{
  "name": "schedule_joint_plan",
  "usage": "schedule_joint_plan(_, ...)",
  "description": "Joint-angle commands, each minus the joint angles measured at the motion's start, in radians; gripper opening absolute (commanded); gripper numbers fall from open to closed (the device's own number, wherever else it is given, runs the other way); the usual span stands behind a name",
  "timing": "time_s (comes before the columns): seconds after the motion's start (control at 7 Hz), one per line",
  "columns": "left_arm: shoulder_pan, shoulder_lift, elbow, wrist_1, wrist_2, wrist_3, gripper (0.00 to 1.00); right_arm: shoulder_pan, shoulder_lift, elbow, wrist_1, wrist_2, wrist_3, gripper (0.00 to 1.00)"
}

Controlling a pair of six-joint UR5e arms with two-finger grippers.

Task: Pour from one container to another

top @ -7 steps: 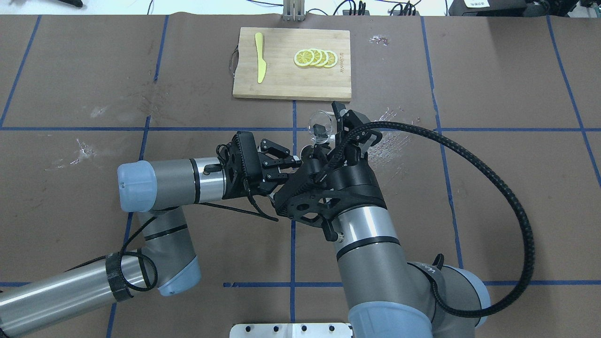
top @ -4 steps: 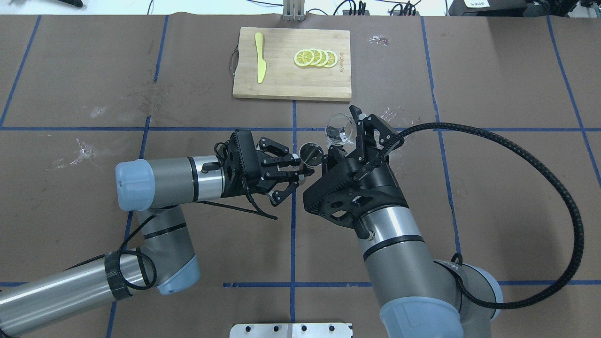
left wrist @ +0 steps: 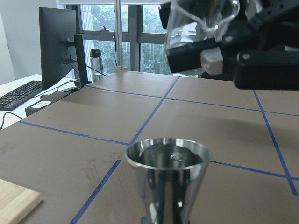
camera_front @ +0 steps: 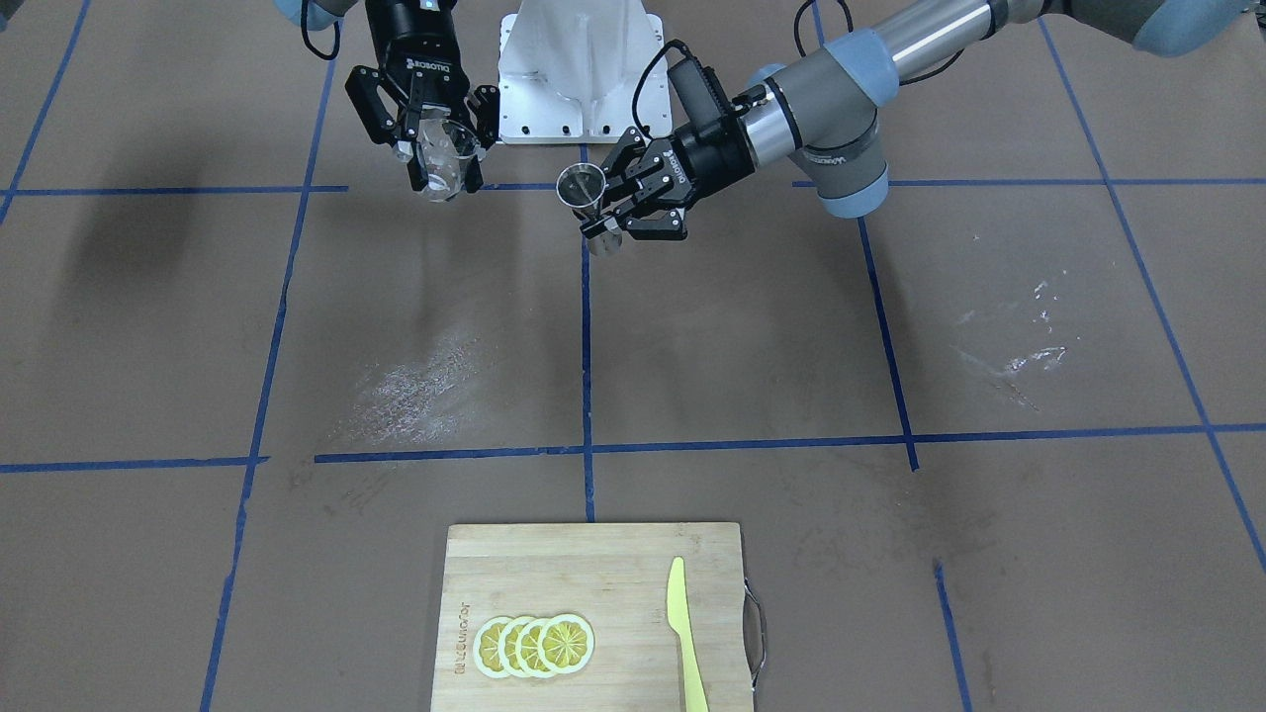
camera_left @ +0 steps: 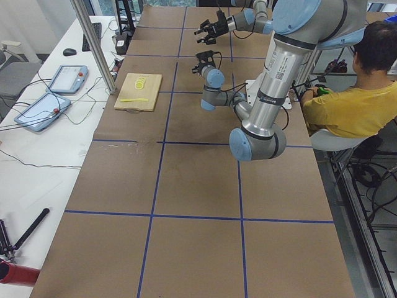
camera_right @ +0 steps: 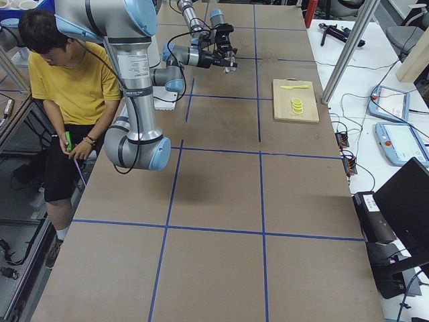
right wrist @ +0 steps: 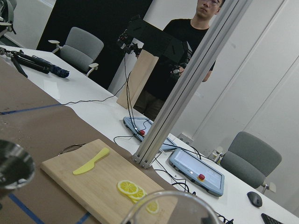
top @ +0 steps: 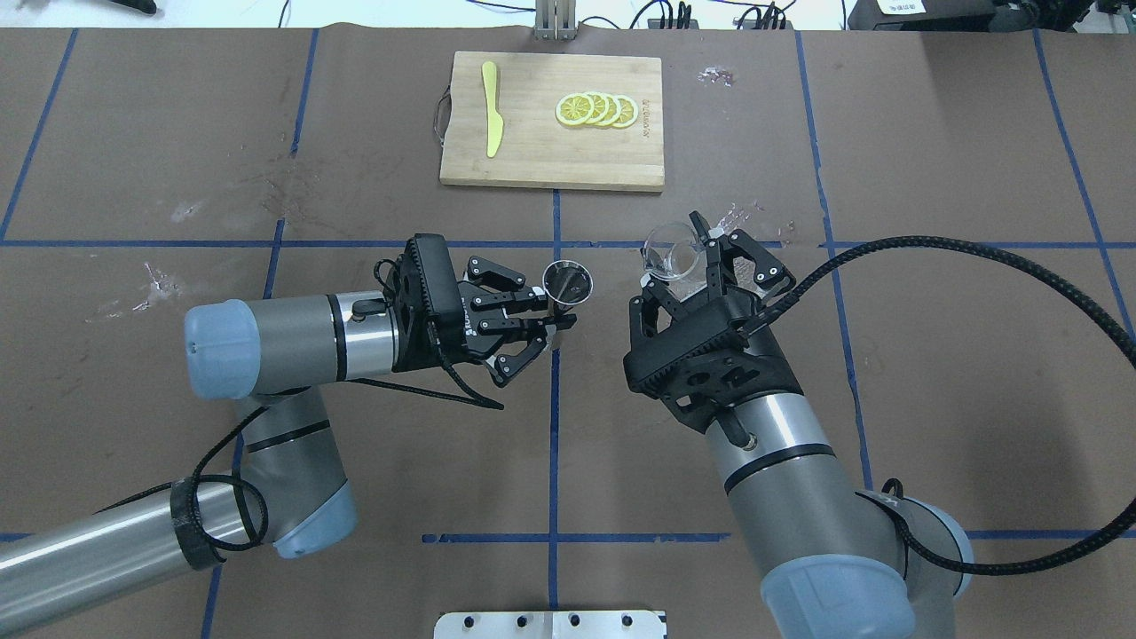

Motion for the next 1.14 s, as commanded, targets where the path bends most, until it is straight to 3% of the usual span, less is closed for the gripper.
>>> schedule_joint_plan(0.0,-0.043,0.091,-0.017,-0.091,-0.001,-0.053,0.00,0.035,-0.078,0.000,0.023,0.039,0.112,0.00)
schedule_joint_plan(0.29,-0.084,0.244,-0.089,-0.122,0.002,-0.100,0.00,0.041,-0.083,-0.002,0.023,0.039,0.156,0.00)
schedule_joint_plan(0.43,-0.090,0.310,-0.108,-0.163,0.053,-0.150,0.00,0.040,-0.082,-0.002,0.023,0.039,0.158,0.00)
schedule_joint_plan(0.71,-0.090,0.459,-0.108,-0.328,0.118,-0.155,0.00,0.040,-0.083,-0.003,0.023,0.039,0.176,0.00)
schedule_joint_plan(1.0,-0.087,0.576,-0.111,-0.405,0.347,-0.162,0.00,0.040,-0.083,-0.006,0.023,0.039,0.187,0.00)
